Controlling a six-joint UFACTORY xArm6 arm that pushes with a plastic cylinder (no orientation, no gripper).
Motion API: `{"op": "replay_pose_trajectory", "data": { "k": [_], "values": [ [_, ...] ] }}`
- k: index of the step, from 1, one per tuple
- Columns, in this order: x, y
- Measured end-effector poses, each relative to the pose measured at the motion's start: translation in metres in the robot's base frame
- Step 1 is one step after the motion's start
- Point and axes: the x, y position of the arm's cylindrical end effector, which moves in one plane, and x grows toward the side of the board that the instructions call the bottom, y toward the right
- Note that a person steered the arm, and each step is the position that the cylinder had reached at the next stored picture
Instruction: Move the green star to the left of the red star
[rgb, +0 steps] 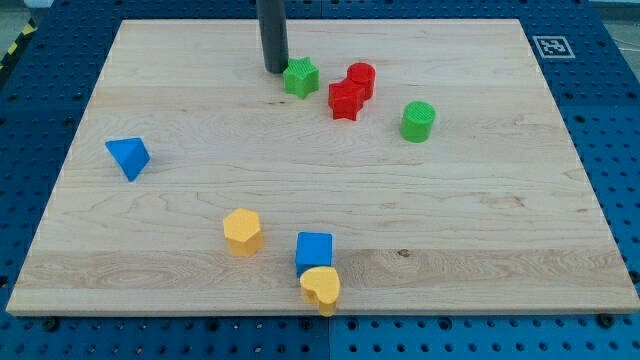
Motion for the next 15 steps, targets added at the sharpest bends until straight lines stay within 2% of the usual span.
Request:
{"op": "replay_pose_trajectory", "data": {
  "k": [1, 2, 4, 8, 9, 11, 13, 15],
  "values": [
    [-0.046, 0.005],
    [-0.064, 0.011],
    [-0.032, 0.011],
    [0.005, 0.008],
    [0.005, 0.039],
    [0.005, 0.041],
    [0.014, 0.000],
    [0.045, -0.031]
  ]
}}
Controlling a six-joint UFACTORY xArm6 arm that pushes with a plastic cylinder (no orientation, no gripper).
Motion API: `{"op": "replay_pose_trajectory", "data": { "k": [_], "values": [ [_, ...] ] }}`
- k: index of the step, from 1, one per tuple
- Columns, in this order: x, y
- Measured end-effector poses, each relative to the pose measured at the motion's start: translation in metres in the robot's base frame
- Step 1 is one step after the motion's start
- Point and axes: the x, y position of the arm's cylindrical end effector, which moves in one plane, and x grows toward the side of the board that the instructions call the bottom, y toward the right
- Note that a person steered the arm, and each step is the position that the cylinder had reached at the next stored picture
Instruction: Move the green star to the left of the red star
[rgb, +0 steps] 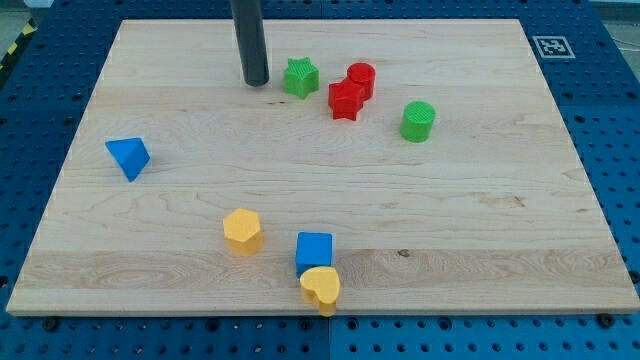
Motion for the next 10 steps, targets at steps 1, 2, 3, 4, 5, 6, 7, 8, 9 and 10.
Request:
{"op": "replay_pose_trajectory", "data": {
  "k": [1, 2, 3, 4, 5, 6, 7, 8, 9, 10],
  "values": [
    [-0.011, 0.001],
    [-0.038, 0.003],
    [-0.066, 0.003],
    [-0.082, 0.010],
    [-0.082, 0.024],
    [-0.075, 0.047],
    [-0.069, 0.064],
    [-0.069, 0.066],
    [-0.069, 0.061],
    [-0.063, 0.043]
  ]
}}
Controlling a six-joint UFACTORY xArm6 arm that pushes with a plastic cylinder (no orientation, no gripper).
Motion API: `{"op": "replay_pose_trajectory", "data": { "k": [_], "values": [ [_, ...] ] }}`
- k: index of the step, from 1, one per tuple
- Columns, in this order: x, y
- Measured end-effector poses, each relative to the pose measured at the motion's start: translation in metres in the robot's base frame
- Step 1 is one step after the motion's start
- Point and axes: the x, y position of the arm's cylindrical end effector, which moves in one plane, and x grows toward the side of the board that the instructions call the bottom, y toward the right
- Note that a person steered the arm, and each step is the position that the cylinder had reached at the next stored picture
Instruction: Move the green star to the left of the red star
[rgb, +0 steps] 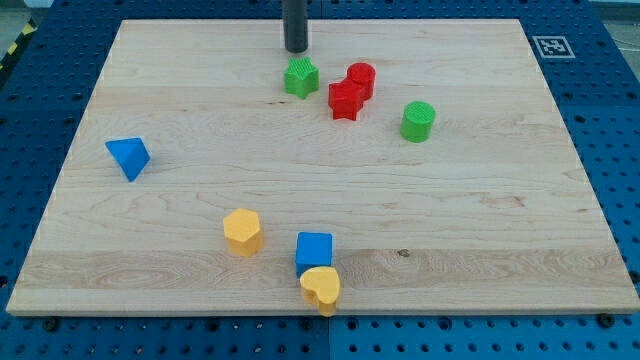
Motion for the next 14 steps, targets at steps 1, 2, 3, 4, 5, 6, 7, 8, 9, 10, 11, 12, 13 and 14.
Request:
{"op": "replay_pose_trajectory", "data": {
  "k": [1, 2, 3, 4, 5, 6, 7, 8, 9, 10, 11, 12, 13, 14],
  "values": [
    [0.038, -0.014],
    [0.075, -0.022],
    [0.076, -0.022],
    [0.075, -0.014],
    [0.058, -0.001],
    [0.043, -0.001],
    [0.040, -0.001],
    [0.032, -0.001],
    [0.019, 0.005],
    [0.002, 0.034],
    [-0.008, 0.042],
    [-0.006, 0.044],
    [0.022, 0.044],
    [0.053, 0.040]
  ]
}}
